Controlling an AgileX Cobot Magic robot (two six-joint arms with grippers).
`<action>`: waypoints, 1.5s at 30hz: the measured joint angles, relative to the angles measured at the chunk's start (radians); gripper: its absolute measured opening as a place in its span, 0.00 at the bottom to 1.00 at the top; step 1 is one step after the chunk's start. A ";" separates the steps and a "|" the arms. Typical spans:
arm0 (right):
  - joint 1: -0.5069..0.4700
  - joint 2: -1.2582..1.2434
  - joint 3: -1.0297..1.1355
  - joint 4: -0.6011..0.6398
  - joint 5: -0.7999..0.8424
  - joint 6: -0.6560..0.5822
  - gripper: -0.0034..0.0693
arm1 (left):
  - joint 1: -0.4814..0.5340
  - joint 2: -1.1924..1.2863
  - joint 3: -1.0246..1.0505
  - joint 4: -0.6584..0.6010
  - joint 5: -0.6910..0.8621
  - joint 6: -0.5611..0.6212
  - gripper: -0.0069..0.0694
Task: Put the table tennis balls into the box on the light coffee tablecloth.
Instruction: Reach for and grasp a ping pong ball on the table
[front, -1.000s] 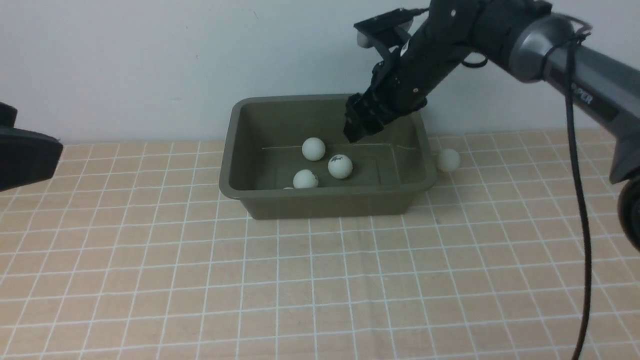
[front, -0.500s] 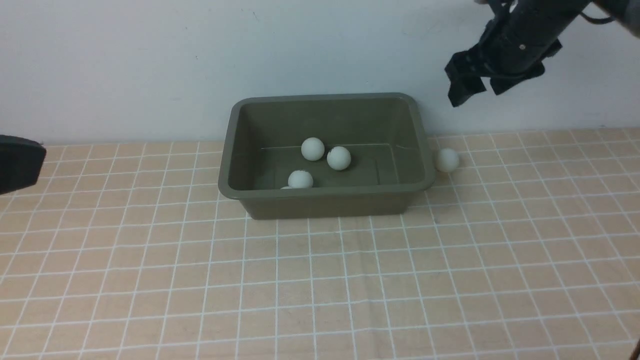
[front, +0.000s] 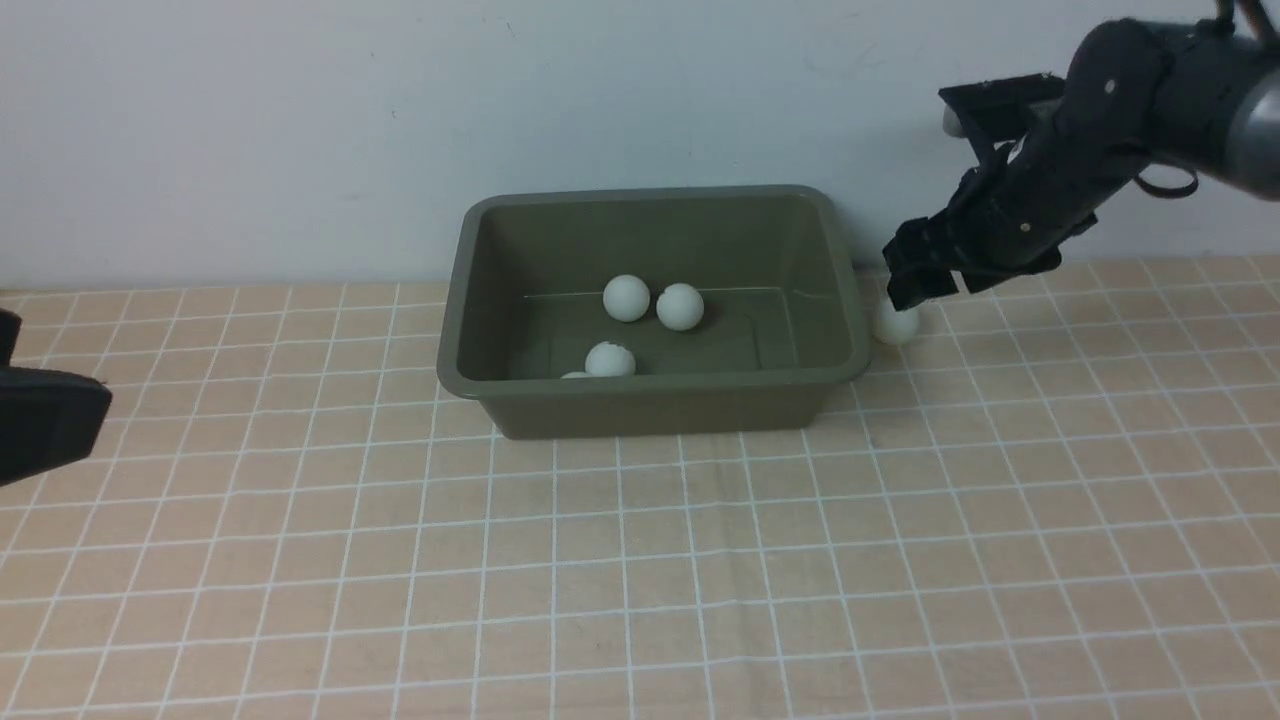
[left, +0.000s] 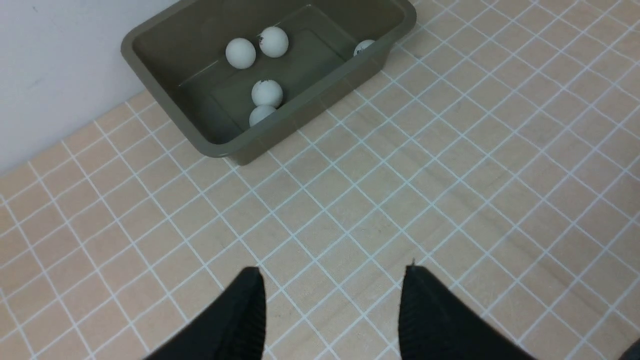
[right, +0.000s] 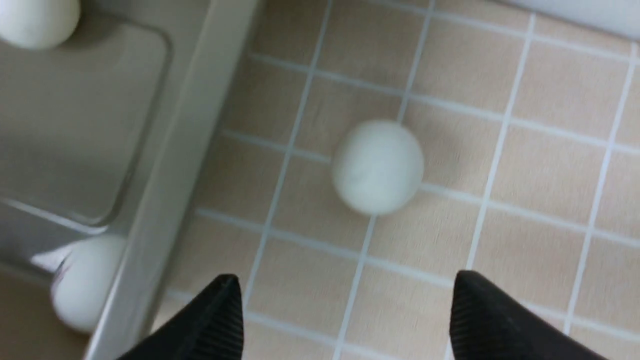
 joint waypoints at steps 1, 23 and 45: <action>0.000 0.003 0.004 0.000 -0.020 -0.004 0.73 | 0.000 0.000 0.000 0.000 0.000 0.000 0.48; 0.000 0.094 0.006 -0.022 -0.226 -0.018 0.73 | 0.000 0.000 0.000 -0.031 0.000 0.000 0.48; 0.000 0.161 0.006 0.009 -0.302 -0.019 0.73 | 0.000 0.000 0.000 -0.031 0.000 0.000 0.48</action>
